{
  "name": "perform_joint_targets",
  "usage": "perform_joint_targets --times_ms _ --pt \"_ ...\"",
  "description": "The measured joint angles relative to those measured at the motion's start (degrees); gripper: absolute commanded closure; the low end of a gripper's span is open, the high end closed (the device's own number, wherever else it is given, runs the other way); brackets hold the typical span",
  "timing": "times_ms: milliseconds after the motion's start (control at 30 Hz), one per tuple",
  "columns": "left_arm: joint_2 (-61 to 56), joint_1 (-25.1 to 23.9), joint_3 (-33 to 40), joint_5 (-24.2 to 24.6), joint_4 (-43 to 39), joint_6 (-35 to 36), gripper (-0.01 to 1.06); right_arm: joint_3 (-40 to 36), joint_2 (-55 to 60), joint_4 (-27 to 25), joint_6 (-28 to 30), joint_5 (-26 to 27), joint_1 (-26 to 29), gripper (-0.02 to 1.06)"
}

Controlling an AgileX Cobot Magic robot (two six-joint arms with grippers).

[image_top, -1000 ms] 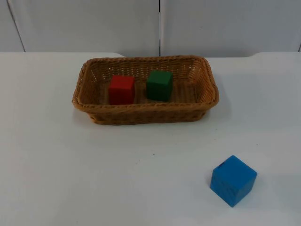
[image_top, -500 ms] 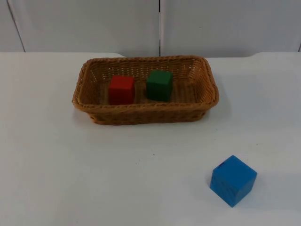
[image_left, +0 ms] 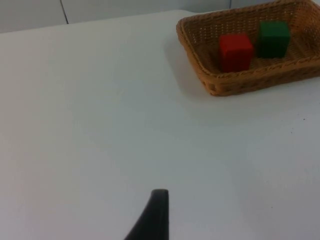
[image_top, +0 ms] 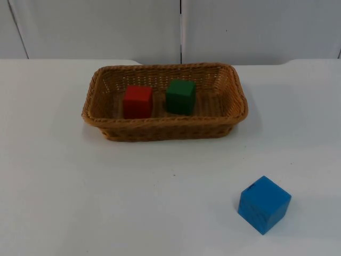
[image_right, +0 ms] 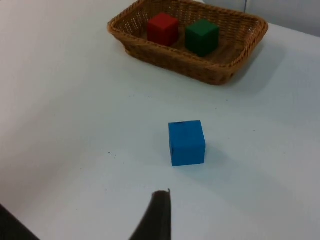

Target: Pick up one cube with each hand and place exactly two cubes into the same basket, leaving the remaining cube outside.

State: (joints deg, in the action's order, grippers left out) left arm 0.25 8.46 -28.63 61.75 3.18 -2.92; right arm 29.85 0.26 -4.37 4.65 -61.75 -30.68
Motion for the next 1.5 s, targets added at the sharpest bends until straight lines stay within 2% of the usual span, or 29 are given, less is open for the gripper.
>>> perform_joint_targets --times_ms 167,300,433,733,800,867,900,967,1500 --pt "0.0 0.0 0.0 0.0 0.0 0.0 0.17 -0.2 0.0 0.1 0.0 -0.1 0.0 0.24" --pt "0.0 0.0 0.0 0.0 0.0 0.0 0.17 -0.2 0.0 3.3 -3.0 -0.1 0.0 0.24" --pt "0.0 0.0 0.0 0.0 0.0 0.0 0.17 -0.2 0.0 4.4 -3.8 -0.1 0.0 0.24" --pt "0.0 0.0 0.0 0.0 0.0 0.0 0.16 -0.2 0.0 4.4 -4.0 -0.1 0.0 0.24" --pt "0.0 0.0 0.0 0.0 0.0 0.0 0.08 -0.2 0.0 4.4 -4.0 -0.1 0.0 0.20" --pt "0.0 0.0 0.0 0.0 0.0 0.0 0.00 -0.2 0.0 4.4 -4.0 -0.1 0.0 0.10" --pt "0.0 0.0 0.0 0.0 0.0 0.0 0.00 -0.2 0.0 4.4 -4.0 -0.1 0.0 0.10" --pt "0.0 0.0 0.0 0.0 0.0 0.0 0.00 -0.2 0.0 4.4 -4.0 -0.1 0.0 -0.01" --pt "0.0 0.0 0.0 0.0 0.0 0.0 0.00 -0.2 0.0 4.4 -4.0 -0.1 0.0 -0.01"
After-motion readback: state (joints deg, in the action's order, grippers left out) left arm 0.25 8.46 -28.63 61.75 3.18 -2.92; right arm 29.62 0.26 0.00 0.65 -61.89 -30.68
